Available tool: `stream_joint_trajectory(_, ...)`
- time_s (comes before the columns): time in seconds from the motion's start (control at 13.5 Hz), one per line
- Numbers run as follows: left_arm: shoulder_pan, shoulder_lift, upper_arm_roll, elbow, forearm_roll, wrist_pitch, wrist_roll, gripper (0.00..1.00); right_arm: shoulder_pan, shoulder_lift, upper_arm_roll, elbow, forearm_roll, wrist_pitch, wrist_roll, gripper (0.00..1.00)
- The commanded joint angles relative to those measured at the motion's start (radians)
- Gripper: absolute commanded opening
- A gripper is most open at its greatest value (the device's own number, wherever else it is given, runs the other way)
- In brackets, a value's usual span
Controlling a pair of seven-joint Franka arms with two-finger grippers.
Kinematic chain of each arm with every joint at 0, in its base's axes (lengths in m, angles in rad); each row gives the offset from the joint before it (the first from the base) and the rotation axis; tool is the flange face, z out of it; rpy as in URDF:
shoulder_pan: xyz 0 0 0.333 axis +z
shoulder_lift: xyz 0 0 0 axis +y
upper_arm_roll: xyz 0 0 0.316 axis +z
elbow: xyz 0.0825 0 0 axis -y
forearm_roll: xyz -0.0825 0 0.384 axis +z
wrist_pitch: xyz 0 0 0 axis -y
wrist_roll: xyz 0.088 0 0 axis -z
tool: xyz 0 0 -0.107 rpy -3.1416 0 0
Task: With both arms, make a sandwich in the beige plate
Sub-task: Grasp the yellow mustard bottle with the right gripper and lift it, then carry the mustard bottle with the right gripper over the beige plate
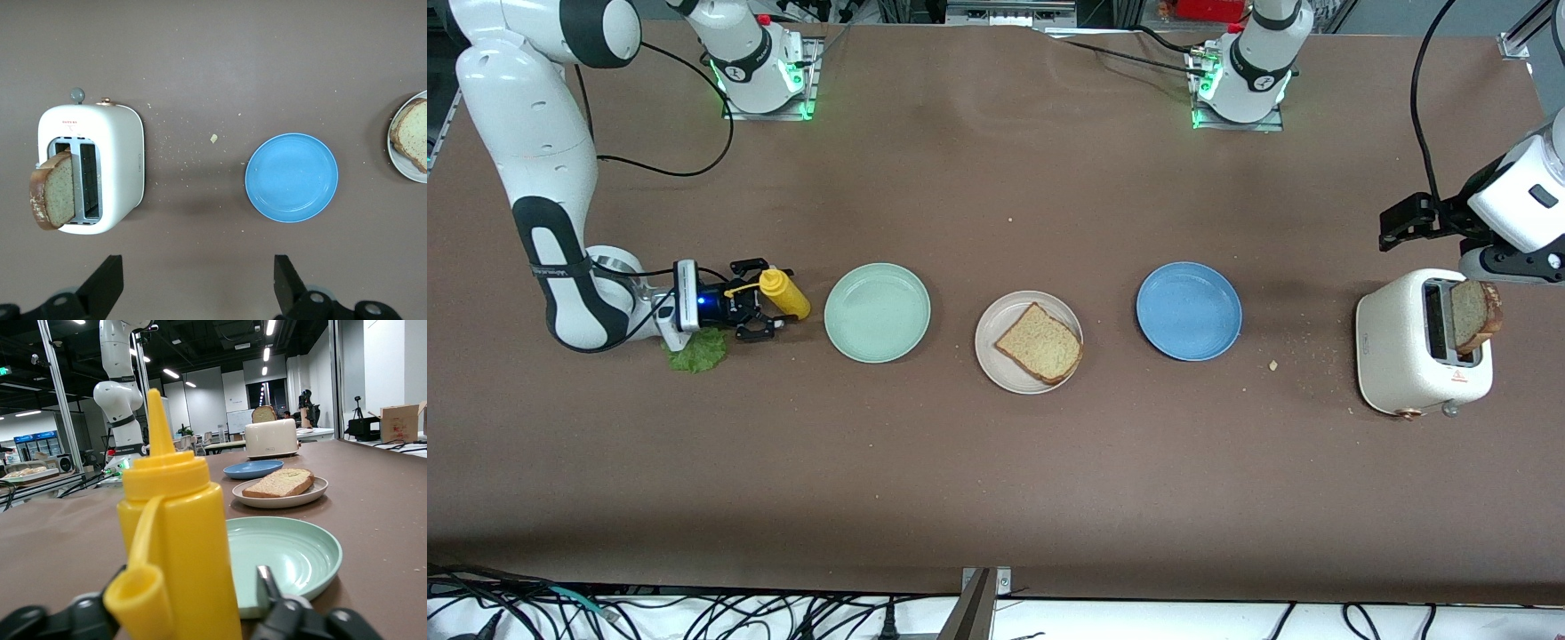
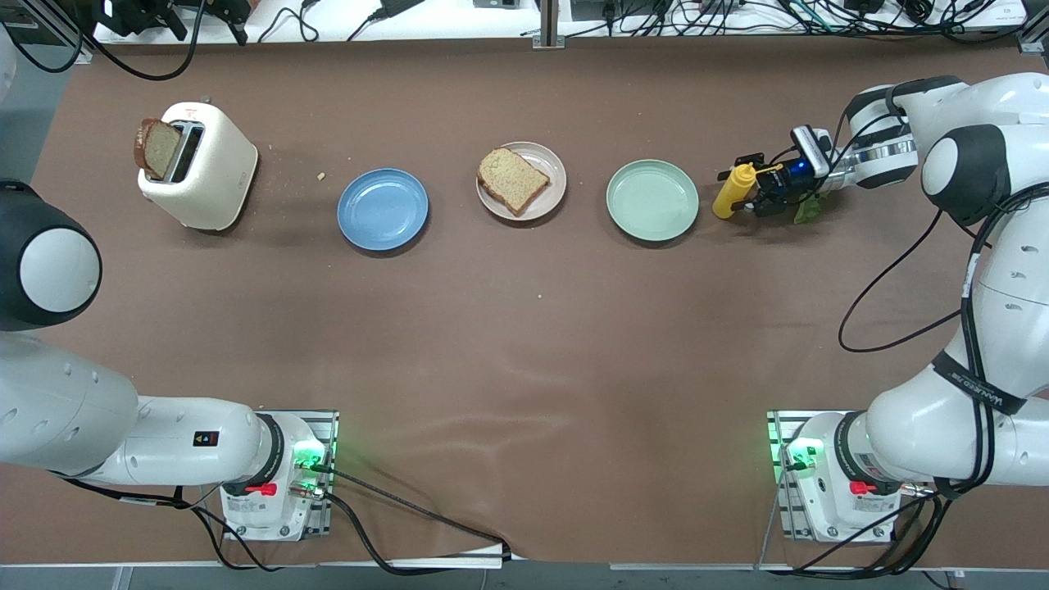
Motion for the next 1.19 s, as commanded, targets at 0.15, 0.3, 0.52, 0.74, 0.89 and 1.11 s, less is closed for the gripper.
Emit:
stream_joint_trajectory(0.15,0.002,-0.017,0.001,-0.019,-0.016,0.012,0.012,1.00,-0.007,0.010,0.001,0.040,0.006,-0.031,-0.019,0.00)
stream_joint_trajectory(0.3,0.002,-0.017,0.001,-0.018,-0.016,0.012,0.012,1.00,-0.015,0.007,-0.004,0.054,-0.002,-0.050,-0.018,0.00)
stream_joint_trajectory(0.52,0.005,-0.017,0.002,-0.018,-0.016,0.012,0.012,1.00,-0.012,-0.022,-0.010,0.092,-0.035,-0.077,0.077,0.00)
stream_joint_trajectory(0.74,0.005,-0.017,0.002,-0.016,-0.015,0.012,0.012,1.00,0.008,-0.071,-0.008,0.158,-0.082,-0.062,0.236,0.00)
stream_joint_trajectory(0.89,0.005,-0.017,0.002,-0.016,-0.015,0.012,0.012,1.00,0.037,-0.112,-0.010,0.190,-0.103,-0.032,0.382,0.00)
stream_joint_trajectory(1.11,0.005,-0.017,0.002,-0.016,-0.015,0.012,0.012,1.00,0.106,-0.134,-0.008,0.291,-0.151,0.024,0.583,0.00)
